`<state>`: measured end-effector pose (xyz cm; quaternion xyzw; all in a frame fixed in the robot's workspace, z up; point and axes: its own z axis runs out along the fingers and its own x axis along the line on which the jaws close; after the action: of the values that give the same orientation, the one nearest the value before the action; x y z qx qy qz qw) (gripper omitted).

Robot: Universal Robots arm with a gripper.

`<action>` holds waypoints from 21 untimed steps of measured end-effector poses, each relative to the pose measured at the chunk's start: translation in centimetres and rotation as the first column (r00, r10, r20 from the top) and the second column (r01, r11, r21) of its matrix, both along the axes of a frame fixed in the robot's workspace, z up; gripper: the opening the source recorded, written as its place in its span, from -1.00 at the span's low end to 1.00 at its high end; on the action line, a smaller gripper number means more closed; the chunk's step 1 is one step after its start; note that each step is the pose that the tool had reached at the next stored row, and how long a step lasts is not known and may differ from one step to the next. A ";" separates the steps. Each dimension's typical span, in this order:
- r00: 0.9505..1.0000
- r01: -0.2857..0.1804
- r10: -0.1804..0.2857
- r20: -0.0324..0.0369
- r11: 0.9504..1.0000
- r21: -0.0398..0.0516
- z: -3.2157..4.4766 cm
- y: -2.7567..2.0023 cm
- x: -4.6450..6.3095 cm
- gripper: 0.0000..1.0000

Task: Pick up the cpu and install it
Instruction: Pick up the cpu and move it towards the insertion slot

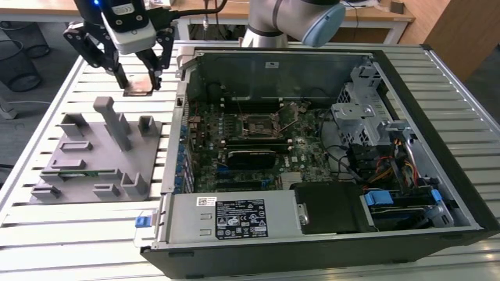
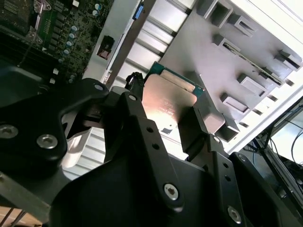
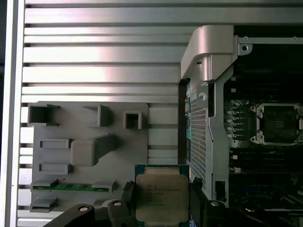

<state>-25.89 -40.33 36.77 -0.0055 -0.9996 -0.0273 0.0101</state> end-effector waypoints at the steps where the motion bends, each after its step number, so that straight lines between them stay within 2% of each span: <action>1: 1.000 0.005 -0.005 0.000 1.000 0.000 -0.03 0.00 0.0 0.08; 7: 0.999 0.038 -0.038 0.000 0.999 0.000 -0.15 0.00 0.4 0.08; 21: 0.999 0.045 -0.045 0.000 0.999 0.000 -0.30 0.00 3.1 0.08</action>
<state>-22.74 -40.32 36.48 -0.0282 -0.9992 -0.0274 0.0096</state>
